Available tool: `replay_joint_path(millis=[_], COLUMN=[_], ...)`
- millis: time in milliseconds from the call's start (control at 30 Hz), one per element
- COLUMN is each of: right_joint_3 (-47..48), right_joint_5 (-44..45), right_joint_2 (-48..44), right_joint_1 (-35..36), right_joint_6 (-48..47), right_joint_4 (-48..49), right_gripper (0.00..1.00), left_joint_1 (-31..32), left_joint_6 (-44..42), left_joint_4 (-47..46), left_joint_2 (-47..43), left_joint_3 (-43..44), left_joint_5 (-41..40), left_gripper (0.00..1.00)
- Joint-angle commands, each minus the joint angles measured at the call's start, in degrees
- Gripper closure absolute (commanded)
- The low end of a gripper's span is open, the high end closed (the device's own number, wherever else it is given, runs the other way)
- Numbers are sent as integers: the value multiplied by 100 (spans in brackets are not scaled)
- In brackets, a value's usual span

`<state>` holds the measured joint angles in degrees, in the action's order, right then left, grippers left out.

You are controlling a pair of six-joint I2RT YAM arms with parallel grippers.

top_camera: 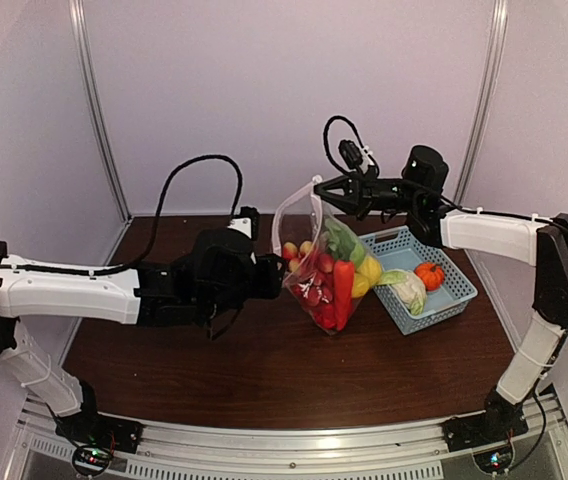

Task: Place the food in the zip-top bag and seal the zipper
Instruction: Adjust the fake fruit in the zipper food storage bag, then adjust the zipper food storage bag at the center of the board.

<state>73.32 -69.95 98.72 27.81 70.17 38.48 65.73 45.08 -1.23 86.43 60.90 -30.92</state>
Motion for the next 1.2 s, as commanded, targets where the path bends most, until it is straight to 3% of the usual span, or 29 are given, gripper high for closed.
replay_joint_path(millis=[0, 100, 367, 433, 500, 567, 700, 767, 933, 1067, 1167], right_joint_3=[5, 24, 68, 96, 185, 480, 2368, 3165, 3425, 3189, 3131], right_joint_5=[89, 87, 78, 71, 65, 77, 847, 1565, 2432, 2551, 2550], right_joint_2=[-110, -93, -72, -83, -77, -5, 339, 557, 900, 1125, 859], right_joint_1=[49, 49, 57, 56, 42, 0, -305, -373, -369, -360, -336], right_joint_6=[-380, -390, -441, -574, -792, -1421, -4522, -5636, -6245, -6356, -6389], right_joint_4=[-115, -130, -187, -348, -623, -1607, -5764, -7076, -7618, -7739, -7720], right_gripper=[100, 100, 100, 100, 100, 100, 100, 100, 100, 97, 96], left_joint_1=[-319, -402, -762, -764, -778, -837, -872, -871, -947, -1120, -1134], left_joint_6=[399, 231, -25, -283, -564, -912, -1679, -1927, -1733, -1601, -1654], left_joint_4=[-59, -233, -708, -759, -550, -185, 850, 1246, 1021, 1665, 1987], left_joint_2=[142, 236, 514, 492, 387, 100, -455, -437, -230, 321, 403], left_joint_3=[189, 200, 215, 311, 492, 765, 1487, 1715, 1220, 1586, 1742], left_joint_5=[40, 344, 1549, 1574, 1394, 1163, 546, 336, 846, 1542, 1420], left_gripper=[63, 70, 70, 81, 100, 100, 100, 100, 100, 100, 100])
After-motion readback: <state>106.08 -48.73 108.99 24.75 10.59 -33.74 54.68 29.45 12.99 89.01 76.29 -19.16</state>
